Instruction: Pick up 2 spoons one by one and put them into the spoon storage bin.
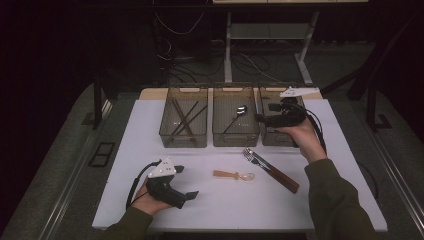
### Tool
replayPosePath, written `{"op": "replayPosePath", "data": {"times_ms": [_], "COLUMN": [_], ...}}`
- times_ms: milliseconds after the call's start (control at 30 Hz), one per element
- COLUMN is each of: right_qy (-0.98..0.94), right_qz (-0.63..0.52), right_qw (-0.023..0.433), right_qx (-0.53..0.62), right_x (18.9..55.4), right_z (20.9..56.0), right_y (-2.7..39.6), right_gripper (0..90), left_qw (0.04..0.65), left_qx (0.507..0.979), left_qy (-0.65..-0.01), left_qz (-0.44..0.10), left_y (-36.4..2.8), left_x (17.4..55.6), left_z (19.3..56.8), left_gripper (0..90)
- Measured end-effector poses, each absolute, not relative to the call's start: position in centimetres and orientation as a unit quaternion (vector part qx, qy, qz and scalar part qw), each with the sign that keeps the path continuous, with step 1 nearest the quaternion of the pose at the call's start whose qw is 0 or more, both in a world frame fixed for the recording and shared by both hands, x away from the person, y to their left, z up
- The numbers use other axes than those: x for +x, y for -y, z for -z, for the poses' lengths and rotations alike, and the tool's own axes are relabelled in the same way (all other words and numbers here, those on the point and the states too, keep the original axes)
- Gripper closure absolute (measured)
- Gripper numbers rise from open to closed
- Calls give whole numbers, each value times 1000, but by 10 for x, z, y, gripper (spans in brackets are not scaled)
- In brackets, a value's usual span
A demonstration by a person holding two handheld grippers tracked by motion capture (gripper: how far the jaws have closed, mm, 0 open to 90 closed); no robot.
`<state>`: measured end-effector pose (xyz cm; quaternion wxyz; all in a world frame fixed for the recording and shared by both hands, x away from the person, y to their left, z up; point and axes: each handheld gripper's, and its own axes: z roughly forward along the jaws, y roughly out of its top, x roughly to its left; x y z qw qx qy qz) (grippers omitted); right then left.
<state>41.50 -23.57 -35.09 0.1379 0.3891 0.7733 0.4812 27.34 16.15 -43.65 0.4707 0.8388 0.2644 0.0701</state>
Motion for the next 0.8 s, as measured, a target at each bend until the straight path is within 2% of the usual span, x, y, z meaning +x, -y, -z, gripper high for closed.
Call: {"op": "replayPosePath", "data": {"times_ms": [267, 800], "right_qy": [-767, -775], "right_qz": [-475, -472], "right_qw": [169, 175], "right_qx": [396, 382], "right_x": [378, 310], "right_z": [368, 409], "right_y": [241, 252], "right_gripper": [179, 178], "left_qw": [473, 476], "left_qx": [839, 840], "left_qy": [-259, -252], "left_qz": [-76, -72], "left_y": [-162, -160], "left_x": [272, 273], "left_z": [435, 435], "left_gripper": [0, 0]}}
